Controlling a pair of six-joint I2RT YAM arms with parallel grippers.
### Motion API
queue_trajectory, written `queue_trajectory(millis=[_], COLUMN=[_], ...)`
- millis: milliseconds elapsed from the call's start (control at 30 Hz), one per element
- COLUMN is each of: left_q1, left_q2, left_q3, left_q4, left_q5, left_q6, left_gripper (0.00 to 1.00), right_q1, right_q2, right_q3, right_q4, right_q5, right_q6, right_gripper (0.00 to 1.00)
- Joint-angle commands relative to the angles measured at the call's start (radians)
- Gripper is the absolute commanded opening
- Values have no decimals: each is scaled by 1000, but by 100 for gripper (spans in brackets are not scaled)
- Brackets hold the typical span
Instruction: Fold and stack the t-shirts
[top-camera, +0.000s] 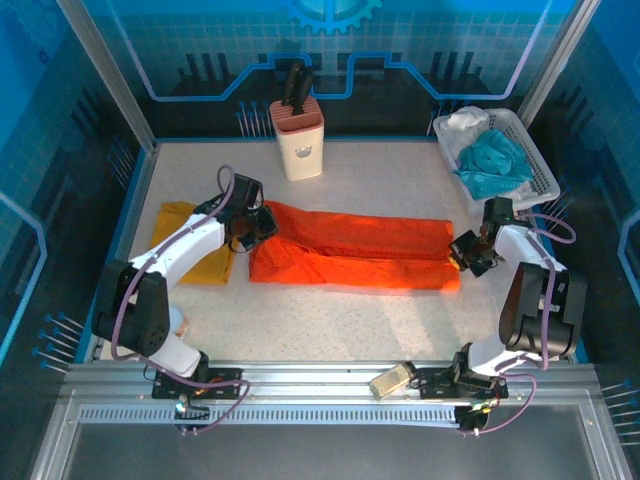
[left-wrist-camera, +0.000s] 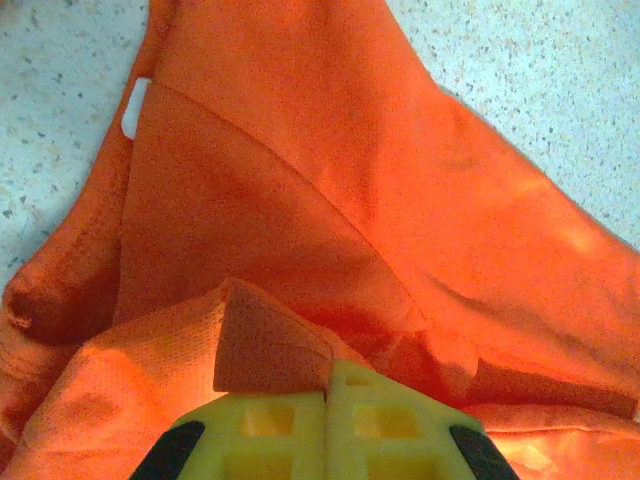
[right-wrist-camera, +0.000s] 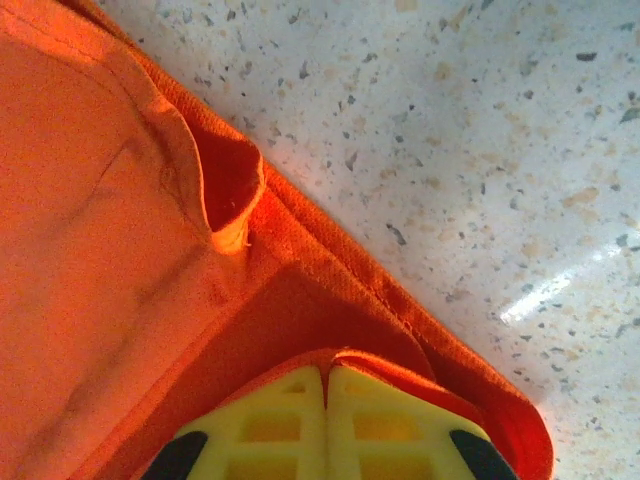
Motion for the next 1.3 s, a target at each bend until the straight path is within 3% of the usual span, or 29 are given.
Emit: queue_trajectory(millis=[0, 300, 367, 467, 567, 667, 767, 867, 1100, 1267], left_q1=[14, 28, 38, 62, 89, 106, 106, 96, 21, -20], left_q2=[38, 138, 167, 202, 200, 156, 81, -7, -117, -58], left_q3=[60, 139, 162, 198, 231, 224, 181, 92, -120, -183], left_q4=[12, -2, -10, -28, -83, -134, -163, -129, 53, 163], left_q5=[28, 27, 31, 50, 58, 45, 46, 86, 143, 140], left_q6=[49, 87, 97, 118, 153, 183, 184, 141, 4, -31], left_gripper=[0, 0, 1, 24, 48, 56, 57, 57, 57, 57], right_q1=[10, 9, 8, 9, 12, 8, 14, 39, 162, 178], right_q2=[36, 81, 91, 111, 86, 27, -41, -121, -223, -195], right_q3=[33, 51, 50, 71, 82, 45, 7, -28, -57, -113], right_q4=[17, 76, 104, 121, 111, 134, 165, 209, 140, 210], right_q5=[1, -7, -30, -112, -166, -200, -240, -255, -104, -205], right_q6=[18, 28, 19, -39, -87, -91, -95, -104, -180, -218], right_gripper=[0, 0, 5, 21, 45, 80, 100, 100, 100, 100])
